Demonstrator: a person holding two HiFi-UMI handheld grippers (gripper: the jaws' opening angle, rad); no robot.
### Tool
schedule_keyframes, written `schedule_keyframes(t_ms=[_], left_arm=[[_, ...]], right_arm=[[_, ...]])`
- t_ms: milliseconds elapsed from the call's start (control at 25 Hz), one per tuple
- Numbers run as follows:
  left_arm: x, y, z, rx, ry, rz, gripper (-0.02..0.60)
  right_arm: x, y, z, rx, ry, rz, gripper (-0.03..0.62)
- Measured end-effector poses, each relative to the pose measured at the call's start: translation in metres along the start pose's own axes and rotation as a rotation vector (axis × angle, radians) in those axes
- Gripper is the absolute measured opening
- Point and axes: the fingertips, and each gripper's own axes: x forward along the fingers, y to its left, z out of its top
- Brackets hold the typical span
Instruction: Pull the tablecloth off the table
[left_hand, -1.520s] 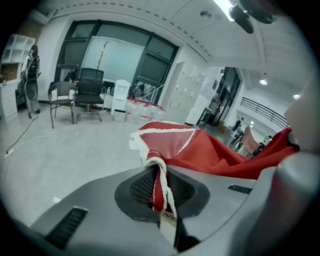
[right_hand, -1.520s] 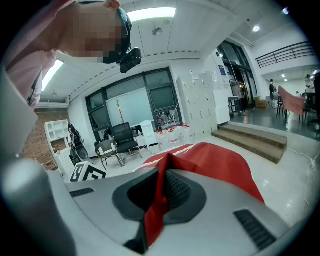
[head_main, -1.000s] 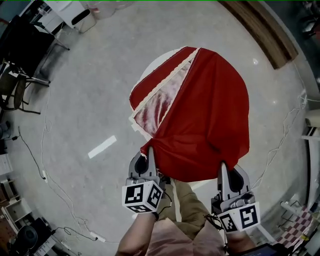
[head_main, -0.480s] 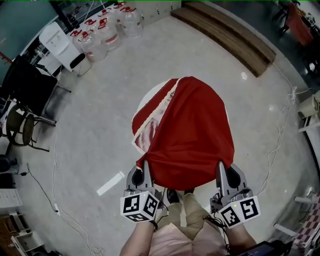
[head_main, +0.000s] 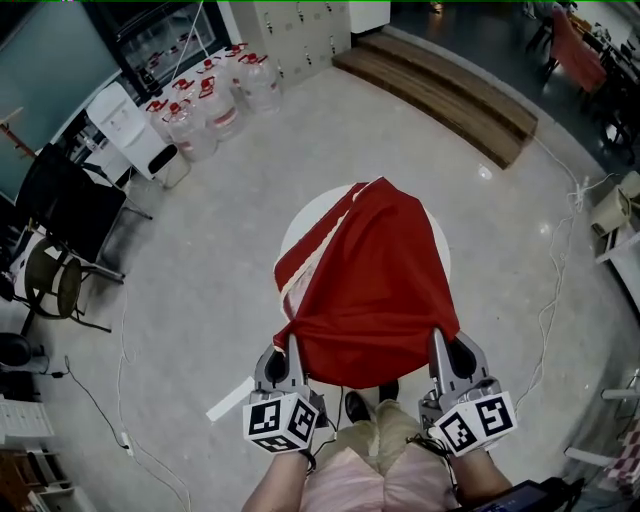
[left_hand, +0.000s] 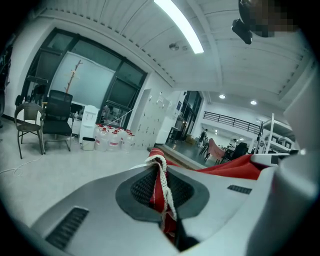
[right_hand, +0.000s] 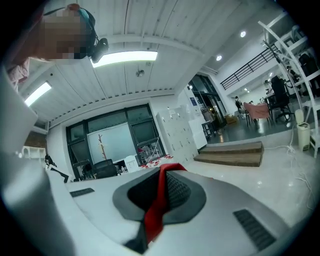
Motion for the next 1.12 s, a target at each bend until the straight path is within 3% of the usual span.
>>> schedule_keyframes(t_ms=[1120], left_arm=[[-0.062, -0.016, 0.019, 0.053, -0.085, 0.024, 0.031]], right_arm=[[-0.044, 0.035, 0.037, -0.022, -0.115, 0.093, 0.026]])
